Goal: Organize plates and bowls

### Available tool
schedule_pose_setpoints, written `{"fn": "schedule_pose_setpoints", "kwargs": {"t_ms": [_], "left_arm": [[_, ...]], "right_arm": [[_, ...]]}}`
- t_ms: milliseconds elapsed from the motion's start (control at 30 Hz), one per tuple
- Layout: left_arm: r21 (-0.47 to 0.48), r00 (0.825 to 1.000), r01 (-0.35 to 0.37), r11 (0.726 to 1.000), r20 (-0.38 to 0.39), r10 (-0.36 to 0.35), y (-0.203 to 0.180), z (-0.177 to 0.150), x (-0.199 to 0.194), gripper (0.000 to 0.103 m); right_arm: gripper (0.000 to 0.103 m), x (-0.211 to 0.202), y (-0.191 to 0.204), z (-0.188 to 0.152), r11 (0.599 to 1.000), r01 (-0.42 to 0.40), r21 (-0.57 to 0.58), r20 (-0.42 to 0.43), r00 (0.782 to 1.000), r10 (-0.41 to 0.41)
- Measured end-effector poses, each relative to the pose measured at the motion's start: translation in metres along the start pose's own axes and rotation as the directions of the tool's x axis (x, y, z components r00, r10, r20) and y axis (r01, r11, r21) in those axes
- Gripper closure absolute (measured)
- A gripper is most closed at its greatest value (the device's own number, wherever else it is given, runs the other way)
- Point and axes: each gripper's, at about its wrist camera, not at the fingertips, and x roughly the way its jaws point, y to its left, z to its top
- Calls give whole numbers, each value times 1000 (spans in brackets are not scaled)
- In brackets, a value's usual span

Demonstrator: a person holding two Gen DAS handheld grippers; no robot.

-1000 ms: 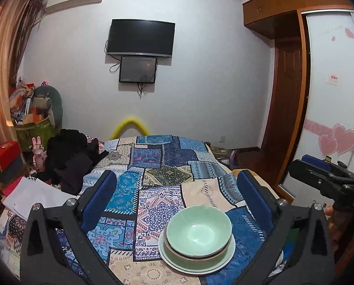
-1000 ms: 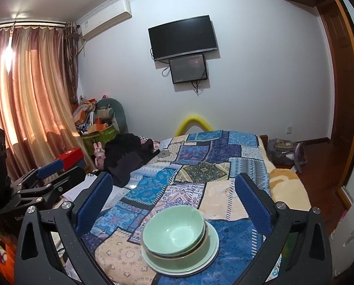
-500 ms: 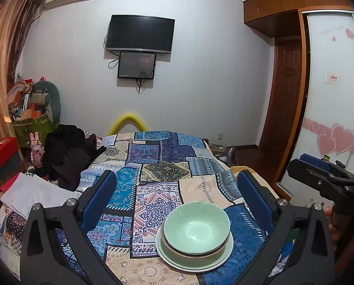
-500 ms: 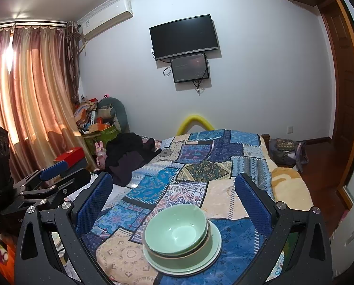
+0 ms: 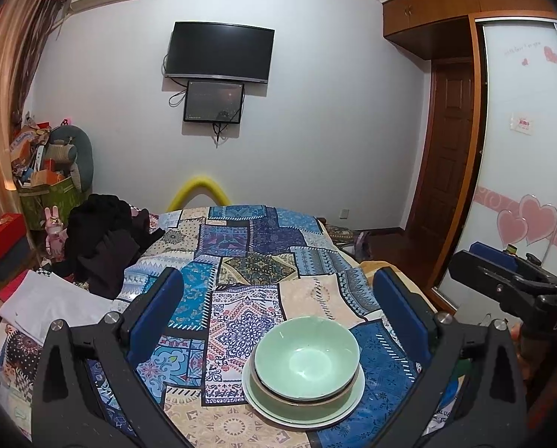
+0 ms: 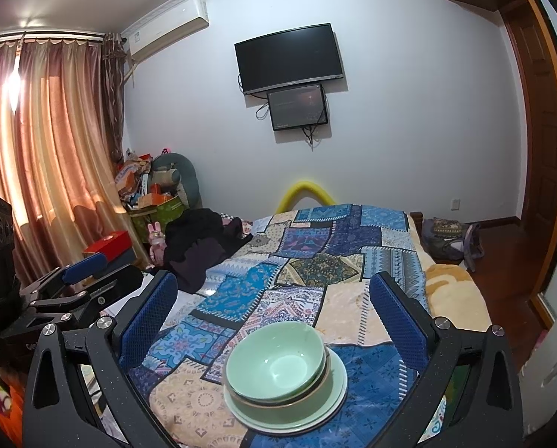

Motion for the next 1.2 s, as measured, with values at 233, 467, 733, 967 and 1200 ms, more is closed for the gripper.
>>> {"fn": "schedule_pose_setpoints", "kwargs": {"t_ms": [233, 467, 733, 967, 1200], "left_arm": [[2, 1000, 1, 1000, -3, -1, 0, 1, 0, 0], [10, 1000, 10, 1000, 1, -10, -4, 3, -1, 0], [12, 1000, 15, 1000, 0, -15, -4, 3, -1, 0], [8, 1000, 22, 1000, -7, -21, -5, 4, 0, 0], [3, 1000, 25, 1000, -13, -25, -4, 4, 3, 0]], "right_arm": [[0, -1, 0, -1, 1000, 0, -1, -3, 1000, 0], [0, -1, 0, 2, 1000, 2, -7, -1, 1000, -2], [0, -2, 2, 3, 1000, 8, -21, 0, 1000, -8], [0, -1, 1, 4, 1000, 5, -21, -2, 1000, -5], [0, 0, 2, 3, 1000, 9, -26, -7, 1000, -10]]}}
